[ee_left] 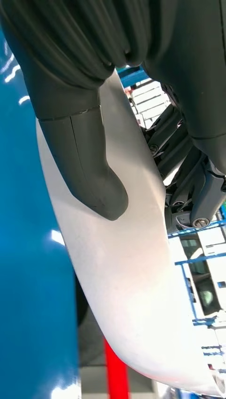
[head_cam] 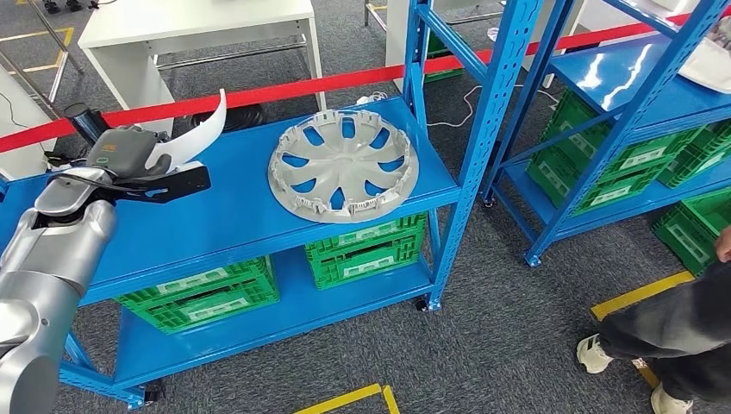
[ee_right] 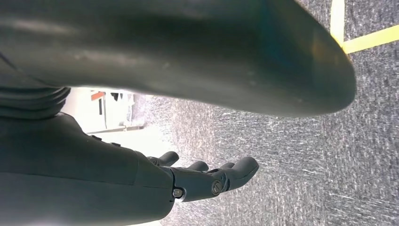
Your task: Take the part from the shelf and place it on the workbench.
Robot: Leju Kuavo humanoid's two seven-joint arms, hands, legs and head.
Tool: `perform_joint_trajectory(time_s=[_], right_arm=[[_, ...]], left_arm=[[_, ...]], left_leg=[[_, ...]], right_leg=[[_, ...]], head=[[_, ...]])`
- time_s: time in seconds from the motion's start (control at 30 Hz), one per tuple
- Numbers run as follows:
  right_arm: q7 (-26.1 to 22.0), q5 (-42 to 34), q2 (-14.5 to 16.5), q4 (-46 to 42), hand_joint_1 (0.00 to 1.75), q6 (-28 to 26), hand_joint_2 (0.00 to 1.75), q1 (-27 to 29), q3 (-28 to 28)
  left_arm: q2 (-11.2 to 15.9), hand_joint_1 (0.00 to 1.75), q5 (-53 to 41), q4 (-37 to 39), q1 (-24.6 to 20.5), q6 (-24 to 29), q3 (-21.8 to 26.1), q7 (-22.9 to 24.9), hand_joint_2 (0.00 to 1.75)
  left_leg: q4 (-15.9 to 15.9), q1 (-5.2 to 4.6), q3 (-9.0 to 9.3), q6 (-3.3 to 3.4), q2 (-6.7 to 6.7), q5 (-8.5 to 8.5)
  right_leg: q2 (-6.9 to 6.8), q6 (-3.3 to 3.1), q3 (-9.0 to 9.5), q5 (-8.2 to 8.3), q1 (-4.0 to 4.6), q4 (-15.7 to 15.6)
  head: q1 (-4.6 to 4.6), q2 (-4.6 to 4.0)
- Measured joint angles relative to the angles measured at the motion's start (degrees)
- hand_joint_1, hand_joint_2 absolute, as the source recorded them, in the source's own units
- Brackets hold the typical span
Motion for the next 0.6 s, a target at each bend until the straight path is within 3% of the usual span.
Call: perform_joint_trajectory(time_s=[0.2, 0.43, 0.6], right_arm=[[0.0, 0.0, 0.0, 0.0, 0.0, 0.0, 0.0, 0.0, -0.3], [0.0, 0.0, -0.3, 0.0, 0.0, 0.1, 0.0, 0.1, -0.5], [0.0, 0.1, -0.7, 0.0, 0.0, 0.1, 0.0, 0.1, -0.6]], left_arm=[[1.2, 1.75, 9.8, -8.4, 3.3, -2.4, 0.7, -8.8, 1.75], [5.0, 1.75, 27.3, -29.8, 15.3, -16.5, 0.8, -18.8, 1.75], [7.2, 1.75, 34.2, -43.3, 22.5, -23.3, 0.2, -23.7, 1.75]], left_leg=[[0.0, -0.02, -0.01, 0.02, 0.04, -0.02], [0.0, -0.03, -0.01, 0.05, 0.08, -0.08], [0.0, -0.04, -0.02, 0.11, 0.06, -0.12]], right_leg=[[0.03, 0.0, 0.0, -0.01, -0.02, 0.0], [0.08, 0.01, -0.04, -0.08, -0.02, 0.0], [0.05, 0.02, -0.03, -0.1, -0.03, 0.0]], head=[[0.0, 0.0], [-0.01, 0.0], [-0.02, 0.0]])
